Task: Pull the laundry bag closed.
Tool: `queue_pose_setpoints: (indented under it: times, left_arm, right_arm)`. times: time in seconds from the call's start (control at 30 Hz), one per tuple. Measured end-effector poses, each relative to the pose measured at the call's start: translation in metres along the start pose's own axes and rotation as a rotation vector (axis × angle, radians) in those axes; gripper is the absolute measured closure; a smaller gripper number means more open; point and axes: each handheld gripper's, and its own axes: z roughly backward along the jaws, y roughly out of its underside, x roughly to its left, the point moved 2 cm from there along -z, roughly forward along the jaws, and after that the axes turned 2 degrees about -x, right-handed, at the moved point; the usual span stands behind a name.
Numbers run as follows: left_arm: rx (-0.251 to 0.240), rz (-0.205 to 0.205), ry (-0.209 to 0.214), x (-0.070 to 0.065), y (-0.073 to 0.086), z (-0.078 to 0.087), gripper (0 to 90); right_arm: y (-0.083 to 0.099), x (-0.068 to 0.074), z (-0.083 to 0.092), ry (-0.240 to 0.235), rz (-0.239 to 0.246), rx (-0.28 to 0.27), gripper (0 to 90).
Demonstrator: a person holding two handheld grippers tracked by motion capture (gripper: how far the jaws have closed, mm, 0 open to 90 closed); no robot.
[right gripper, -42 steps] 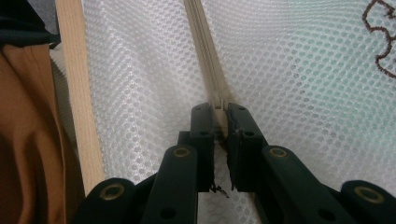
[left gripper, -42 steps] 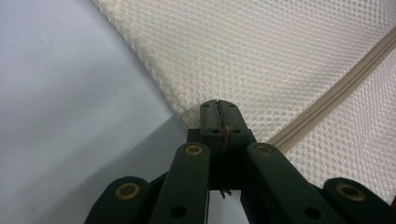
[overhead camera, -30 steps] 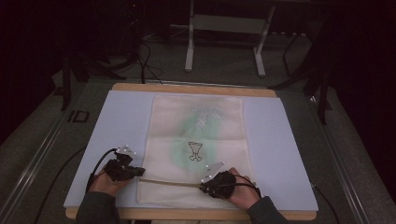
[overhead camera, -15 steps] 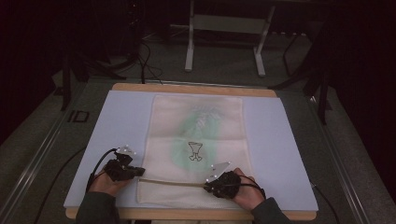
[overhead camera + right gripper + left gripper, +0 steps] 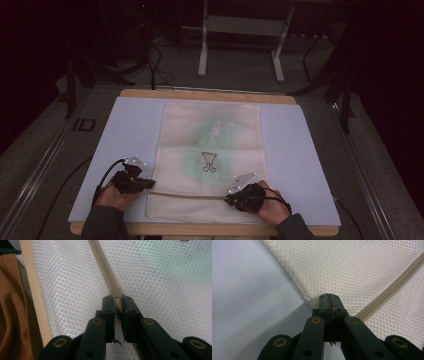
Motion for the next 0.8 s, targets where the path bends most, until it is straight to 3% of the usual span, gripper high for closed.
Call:
queue_pose_setpoints:
  times: [0.8]
  left_arm:
    - [-0.002,0.002,0.002,0.000,0.000,0.000,89.9]
  right_arm:
    - [0.015,-0.008,0.010,0.014,-0.041,-0.001,82.2]
